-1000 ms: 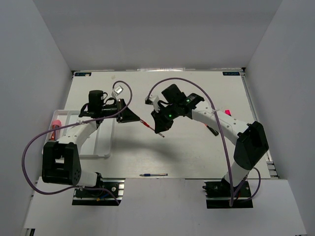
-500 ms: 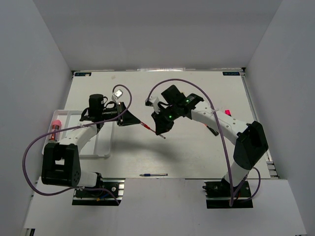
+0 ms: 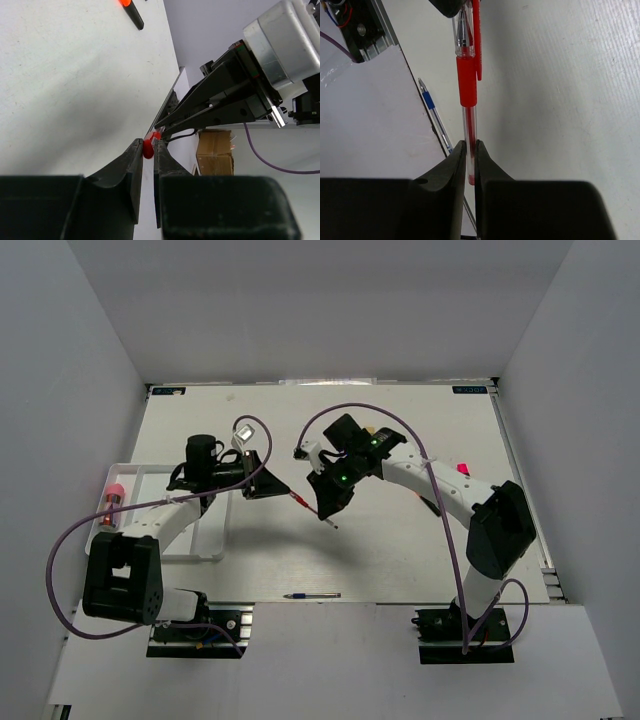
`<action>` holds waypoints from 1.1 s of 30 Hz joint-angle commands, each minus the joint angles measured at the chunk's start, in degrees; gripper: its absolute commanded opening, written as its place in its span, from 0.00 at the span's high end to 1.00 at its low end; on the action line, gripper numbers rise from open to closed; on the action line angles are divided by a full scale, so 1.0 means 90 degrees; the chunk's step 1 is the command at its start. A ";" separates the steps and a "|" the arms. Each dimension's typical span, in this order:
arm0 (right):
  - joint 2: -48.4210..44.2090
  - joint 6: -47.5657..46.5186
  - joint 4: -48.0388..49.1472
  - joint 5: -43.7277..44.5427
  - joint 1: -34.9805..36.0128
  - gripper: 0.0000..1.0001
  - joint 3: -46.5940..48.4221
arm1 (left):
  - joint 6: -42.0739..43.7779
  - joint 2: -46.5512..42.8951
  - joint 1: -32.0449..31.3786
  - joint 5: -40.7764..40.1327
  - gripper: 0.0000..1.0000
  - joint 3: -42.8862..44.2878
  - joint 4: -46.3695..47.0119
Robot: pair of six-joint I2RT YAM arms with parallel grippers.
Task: Sort the stationery into containers
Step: Close the pen cap on the pen.
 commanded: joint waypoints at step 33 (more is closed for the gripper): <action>-0.0465 0.0136 0.1061 -0.0062 -0.0162 0.46 -0.0303 | -0.0633 0.1580 -0.0443 0.1147 1.00 0.0330 0.0555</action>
